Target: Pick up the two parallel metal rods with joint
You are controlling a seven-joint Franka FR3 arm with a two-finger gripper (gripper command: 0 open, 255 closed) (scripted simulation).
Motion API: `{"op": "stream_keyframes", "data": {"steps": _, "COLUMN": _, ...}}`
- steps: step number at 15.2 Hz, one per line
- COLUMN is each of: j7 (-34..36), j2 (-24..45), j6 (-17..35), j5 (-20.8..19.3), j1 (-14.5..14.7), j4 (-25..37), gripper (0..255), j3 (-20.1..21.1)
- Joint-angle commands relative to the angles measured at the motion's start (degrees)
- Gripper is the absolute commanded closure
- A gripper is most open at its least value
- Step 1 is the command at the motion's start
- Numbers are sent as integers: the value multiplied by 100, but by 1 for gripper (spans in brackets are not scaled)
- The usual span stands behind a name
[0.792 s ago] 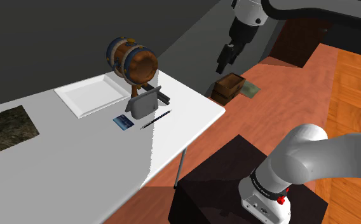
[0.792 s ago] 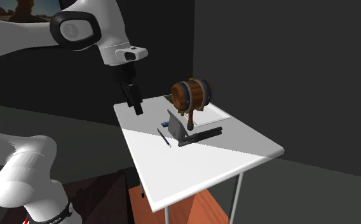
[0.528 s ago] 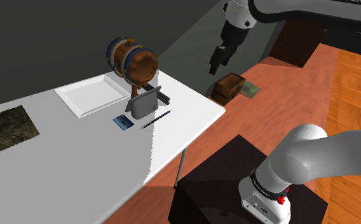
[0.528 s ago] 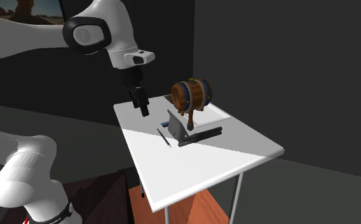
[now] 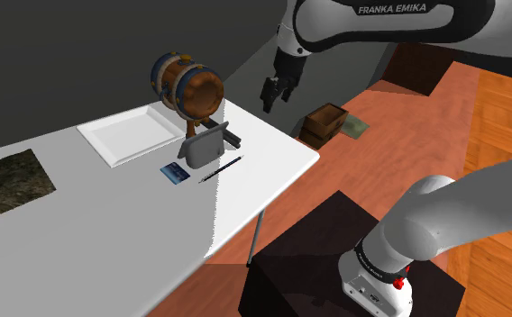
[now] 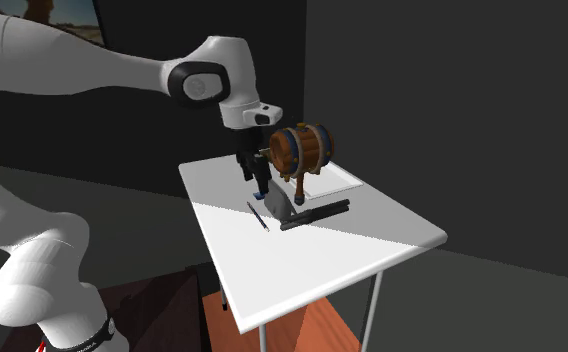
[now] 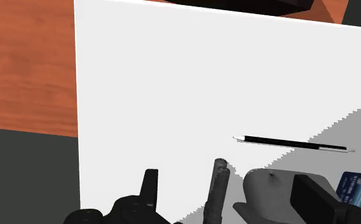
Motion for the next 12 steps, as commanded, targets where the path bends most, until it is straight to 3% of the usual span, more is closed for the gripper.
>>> {"op": "stream_keyframes", "data": {"steps": 1, "j7": 87, "j2": 467, "j6": 212, "j5": 0, "j1": -13, "j4": 215, "gripper": 0, "j3": 55}}
{"op": "stream_keyframes", "data": {"steps": 12, "j7": 618, "j2": 2929, "j6": 938, "j5": -171, "j1": 20, "j4": 1708, "gripper": 0, "j3": 284}}
